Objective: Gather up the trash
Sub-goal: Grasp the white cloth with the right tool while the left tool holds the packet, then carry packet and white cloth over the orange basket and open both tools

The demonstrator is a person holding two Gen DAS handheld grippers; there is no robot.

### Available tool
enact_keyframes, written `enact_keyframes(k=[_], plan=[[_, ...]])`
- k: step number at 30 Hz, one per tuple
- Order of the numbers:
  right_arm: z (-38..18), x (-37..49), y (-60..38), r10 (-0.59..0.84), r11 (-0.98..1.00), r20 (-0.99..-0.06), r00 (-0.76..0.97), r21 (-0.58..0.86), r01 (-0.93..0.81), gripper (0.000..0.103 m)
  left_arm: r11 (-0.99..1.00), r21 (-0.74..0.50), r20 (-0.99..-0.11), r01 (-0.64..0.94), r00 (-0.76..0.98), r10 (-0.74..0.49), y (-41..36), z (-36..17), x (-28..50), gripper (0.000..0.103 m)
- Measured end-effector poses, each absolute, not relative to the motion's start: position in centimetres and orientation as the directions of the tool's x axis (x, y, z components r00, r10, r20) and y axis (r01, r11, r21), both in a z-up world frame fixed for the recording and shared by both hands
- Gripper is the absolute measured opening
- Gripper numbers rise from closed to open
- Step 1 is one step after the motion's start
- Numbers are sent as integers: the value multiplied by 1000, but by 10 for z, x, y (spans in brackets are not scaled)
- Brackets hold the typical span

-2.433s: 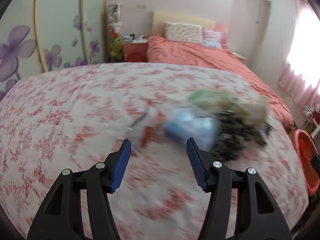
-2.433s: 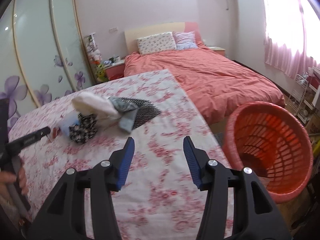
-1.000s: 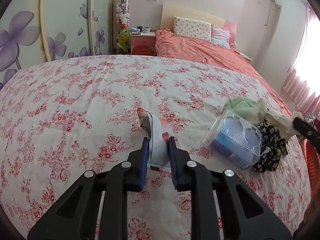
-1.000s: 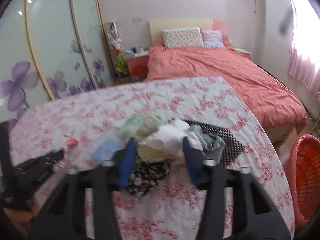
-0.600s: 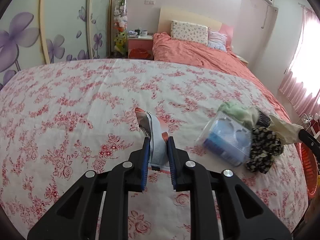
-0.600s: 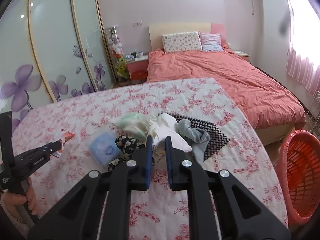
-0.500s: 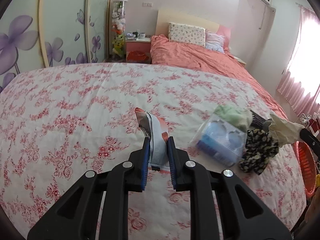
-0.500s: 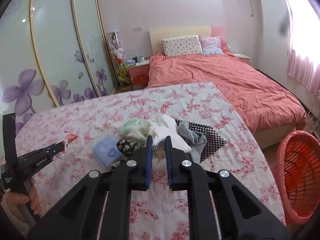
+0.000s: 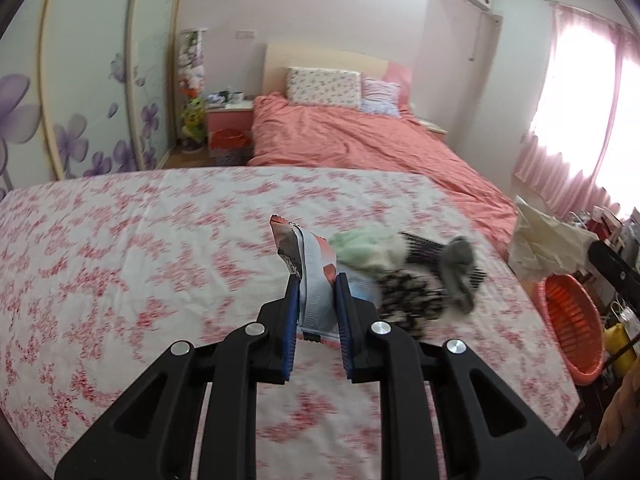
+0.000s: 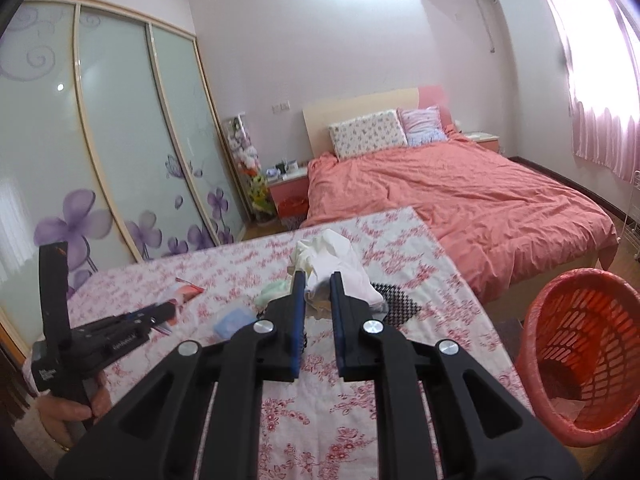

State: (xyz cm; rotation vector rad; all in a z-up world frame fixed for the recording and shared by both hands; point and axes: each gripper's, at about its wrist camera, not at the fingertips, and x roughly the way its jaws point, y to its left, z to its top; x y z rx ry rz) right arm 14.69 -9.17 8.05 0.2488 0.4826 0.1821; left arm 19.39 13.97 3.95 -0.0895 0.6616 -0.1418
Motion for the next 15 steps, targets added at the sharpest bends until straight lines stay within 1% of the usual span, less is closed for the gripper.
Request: enact_keyframes(k=[4, 15], plan=[[86, 139, -106, 198, 958, -414, 888, 275, -85, 13, 978, -132, -587, 161, 783, -208, 116, 48, 189, 18], [81, 119, -147, 106, 964, -401, 910, 266, 4, 13, 938, -166, -564, 305, 750, -344, 49, 55, 185, 18]])
